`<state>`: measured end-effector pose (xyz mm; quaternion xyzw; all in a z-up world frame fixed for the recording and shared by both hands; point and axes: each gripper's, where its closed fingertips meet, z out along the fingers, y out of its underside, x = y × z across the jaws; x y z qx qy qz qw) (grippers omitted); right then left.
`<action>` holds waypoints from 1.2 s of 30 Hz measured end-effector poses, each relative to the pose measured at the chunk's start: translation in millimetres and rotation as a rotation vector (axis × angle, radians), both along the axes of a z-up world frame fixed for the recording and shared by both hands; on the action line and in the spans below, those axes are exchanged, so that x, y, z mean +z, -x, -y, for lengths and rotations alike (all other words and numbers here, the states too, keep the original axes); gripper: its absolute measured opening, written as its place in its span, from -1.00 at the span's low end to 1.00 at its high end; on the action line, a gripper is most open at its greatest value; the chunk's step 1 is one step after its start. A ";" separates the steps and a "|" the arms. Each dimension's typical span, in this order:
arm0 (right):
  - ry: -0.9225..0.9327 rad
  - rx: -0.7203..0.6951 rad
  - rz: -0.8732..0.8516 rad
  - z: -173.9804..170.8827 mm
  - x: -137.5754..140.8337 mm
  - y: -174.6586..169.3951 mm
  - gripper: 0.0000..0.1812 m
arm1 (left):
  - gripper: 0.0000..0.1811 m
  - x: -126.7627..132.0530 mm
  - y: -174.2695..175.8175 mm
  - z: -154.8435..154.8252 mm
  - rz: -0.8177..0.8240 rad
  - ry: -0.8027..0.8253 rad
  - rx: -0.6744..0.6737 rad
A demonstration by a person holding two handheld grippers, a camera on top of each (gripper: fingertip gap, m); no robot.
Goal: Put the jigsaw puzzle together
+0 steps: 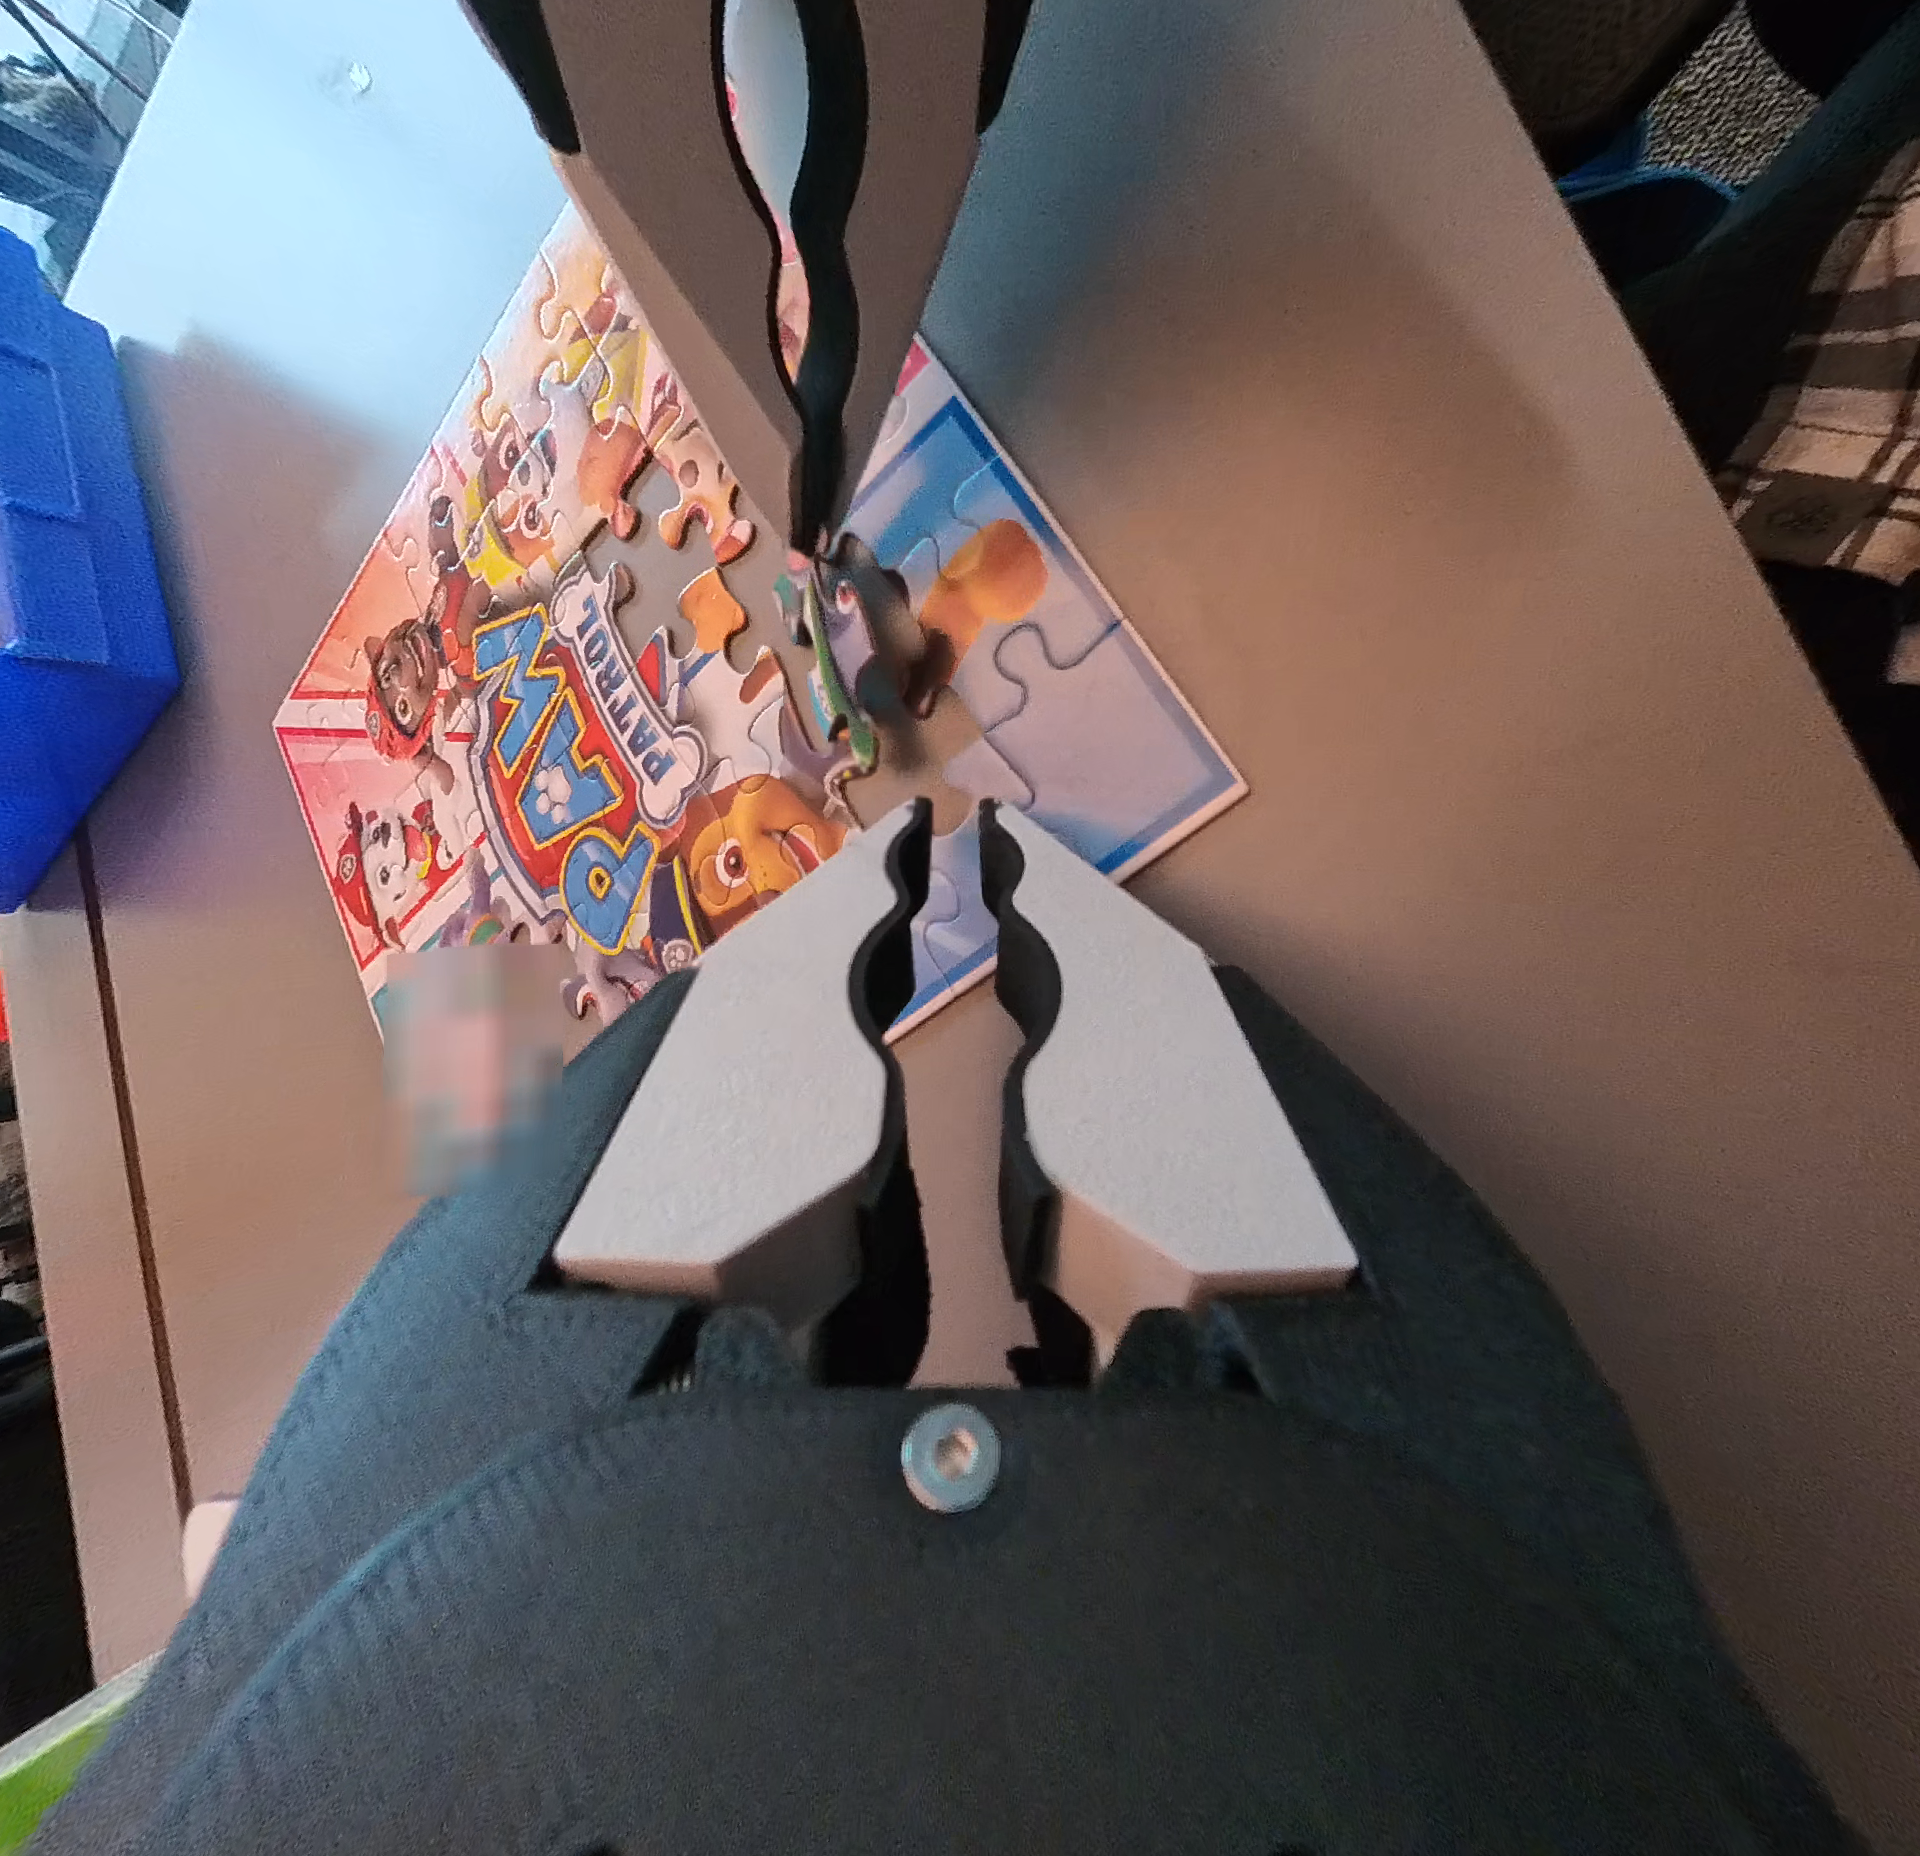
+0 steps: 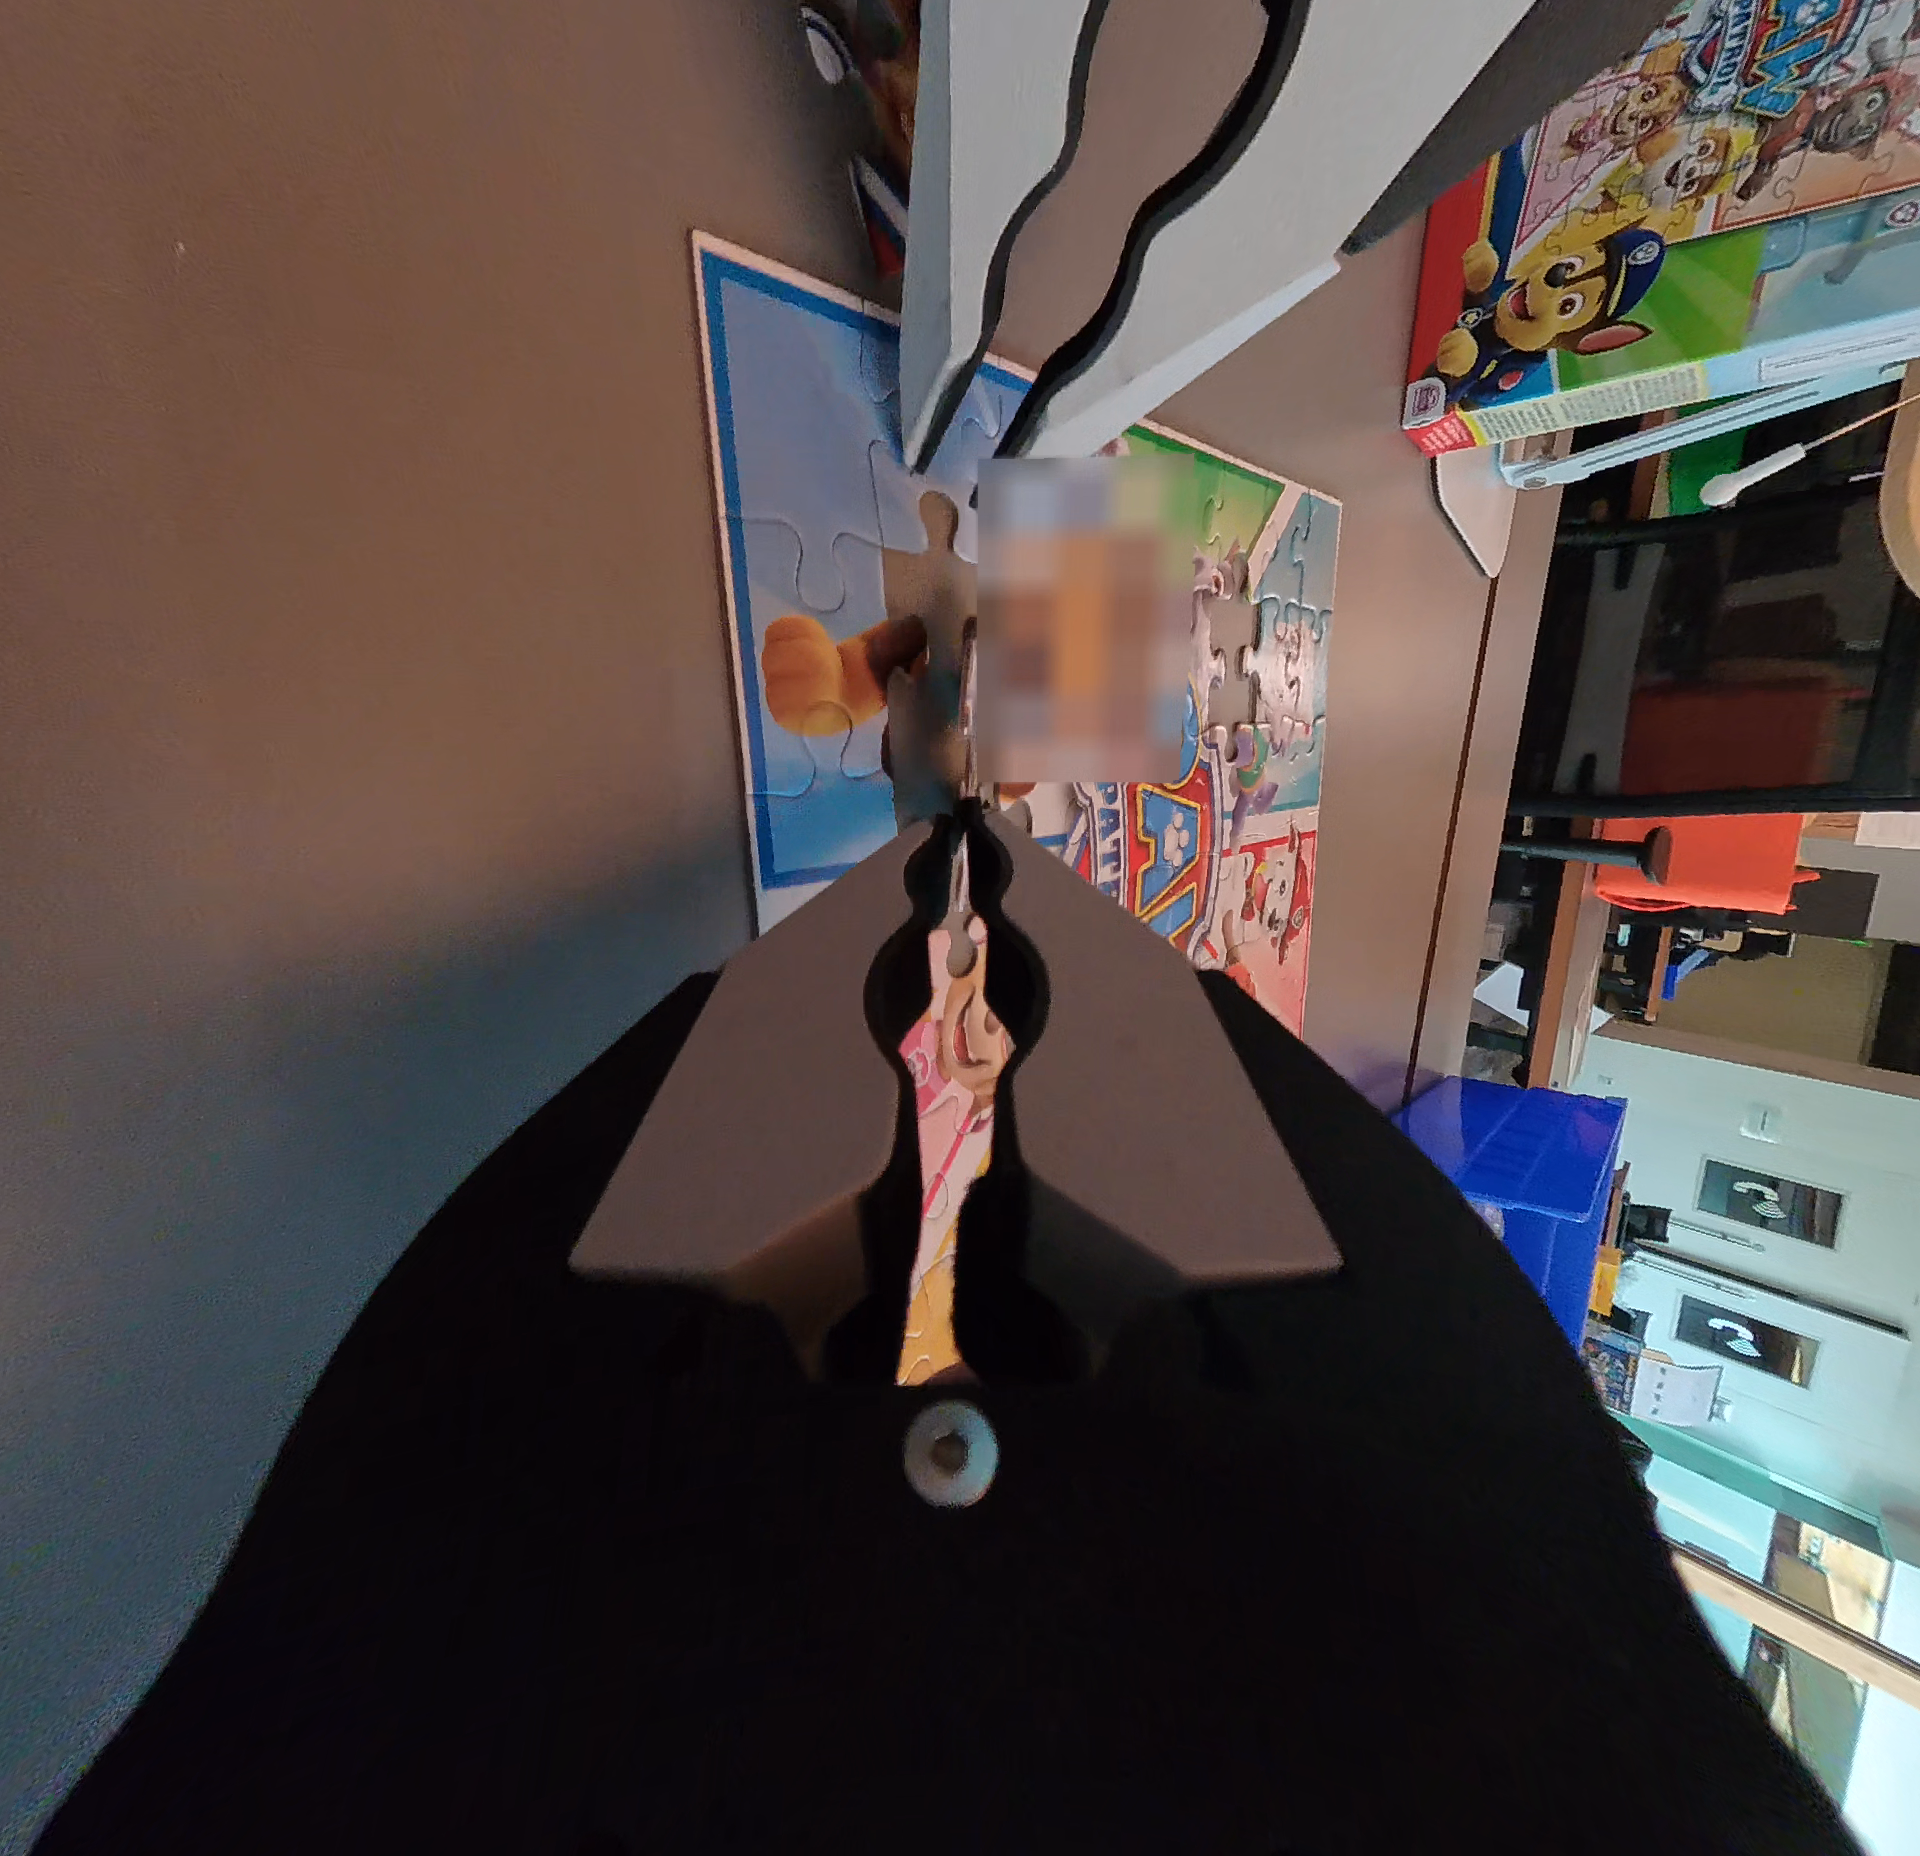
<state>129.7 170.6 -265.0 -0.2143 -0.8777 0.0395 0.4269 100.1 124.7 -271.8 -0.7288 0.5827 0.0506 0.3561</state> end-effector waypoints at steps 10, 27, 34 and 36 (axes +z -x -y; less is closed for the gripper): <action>-0.077 0.010 0.030 -1.3 -7.7 -1.7 -0.97 | -1.00 -3.0 1.0 2.9 0.022 0.057 0.010; -0.087 -0.038 -0.100 -1.3 13.2 6.0 -1.00 | -0.96 -1.7 6.9 1.1 0.018 0.061 0.032; -0.075 0.028 -0.048 11.1 -3.9 11.3 -0.99 | -0.80 2.1 6.2 6.8 0.049 0.080 0.008; -0.081 0.041 -0.033 12.5 -4.7 11.8 -0.99 | -0.84 0.8 1.0 10.4 0.058 0.094 -0.020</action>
